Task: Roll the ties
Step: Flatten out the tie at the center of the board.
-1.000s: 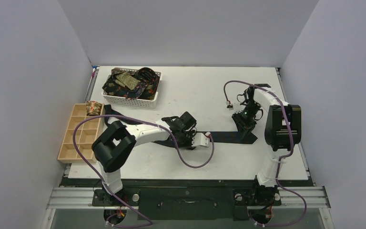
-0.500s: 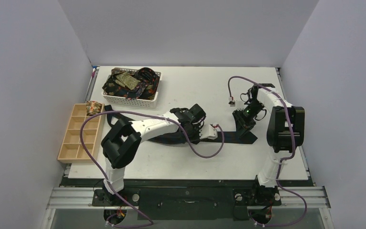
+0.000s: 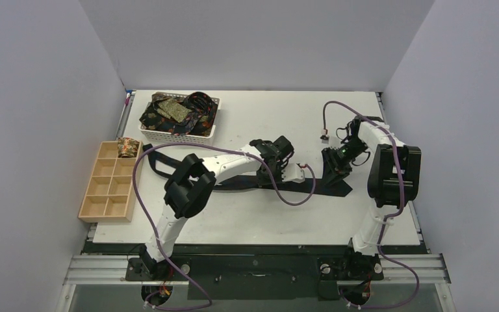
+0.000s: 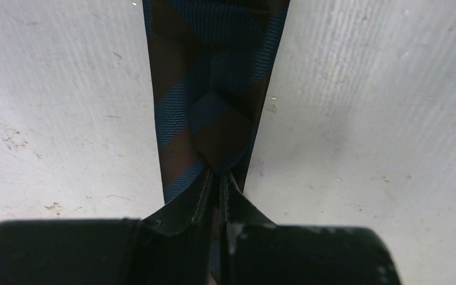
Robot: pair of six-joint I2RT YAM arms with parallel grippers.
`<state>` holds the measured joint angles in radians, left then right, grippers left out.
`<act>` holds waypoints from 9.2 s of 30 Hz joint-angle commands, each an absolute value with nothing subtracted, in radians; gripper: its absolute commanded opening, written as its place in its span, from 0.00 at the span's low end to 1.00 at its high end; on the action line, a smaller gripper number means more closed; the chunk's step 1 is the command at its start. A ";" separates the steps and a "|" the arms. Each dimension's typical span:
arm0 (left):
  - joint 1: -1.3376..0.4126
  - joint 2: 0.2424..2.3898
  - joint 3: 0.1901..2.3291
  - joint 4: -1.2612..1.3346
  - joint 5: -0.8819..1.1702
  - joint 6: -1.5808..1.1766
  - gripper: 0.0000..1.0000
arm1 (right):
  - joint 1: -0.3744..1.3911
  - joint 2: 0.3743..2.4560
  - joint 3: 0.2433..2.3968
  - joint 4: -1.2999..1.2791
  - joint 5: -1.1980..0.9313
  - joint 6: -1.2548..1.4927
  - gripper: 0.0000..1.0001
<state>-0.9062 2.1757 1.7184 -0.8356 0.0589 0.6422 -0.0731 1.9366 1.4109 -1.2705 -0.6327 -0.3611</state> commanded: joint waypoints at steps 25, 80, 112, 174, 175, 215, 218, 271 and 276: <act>-0.991 2.230 1.818 -0.757 -0.174 0.905 0.00 | -0.138 1.982 1.312 -1.025 -0.493 -0.097 0.00; -1.040 2.273 1.881 -0.731 -0.083 0.907 0.00 | -0.102 1.984 1.350 -1.098 -0.498 -0.176 0.00; -1.037 2.225 1.853 -0.625 -0.016 0.852 0.00 | 0.075 2.064 1.321 -0.944 -0.622 -0.029 0.00; -1.038 2.200 1.741 -0.510 0.000 0.853 0.04 | 0.089 2.041 1.308 -0.861 -0.754 0.080 0.10; -1.037 2.200 1.739 -0.511 0.000 0.854 0.04 | 0.088 2.042 1.308 -0.861 -0.751 0.079 0.09; -0.220 1.775 1.052 -0.113 0.331 -0.487 0.96 | 0.085 1.990 1.329 -0.954 -0.611 -0.032 0.00; -0.213 1.817 1.066 -0.128 0.311 -0.493 0.96 | 0.083 1.992 1.337 -0.964 -0.608 -0.037 0.00; -0.551 1.353 0.900 -0.375 0.207 0.544 0.96 | -0.022 2.144 1.728 -1.117 0.097 -0.585 0.00; -0.588 1.486 0.903 -0.412 0.085 0.852 0.99 | -0.040 2.134 1.744 -1.141 0.081 -0.606 0.05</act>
<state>-0.5682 1.3869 0.9035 -0.3473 0.1951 0.5243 -0.0181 2.1437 1.7081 -1.1156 0.0284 -0.5568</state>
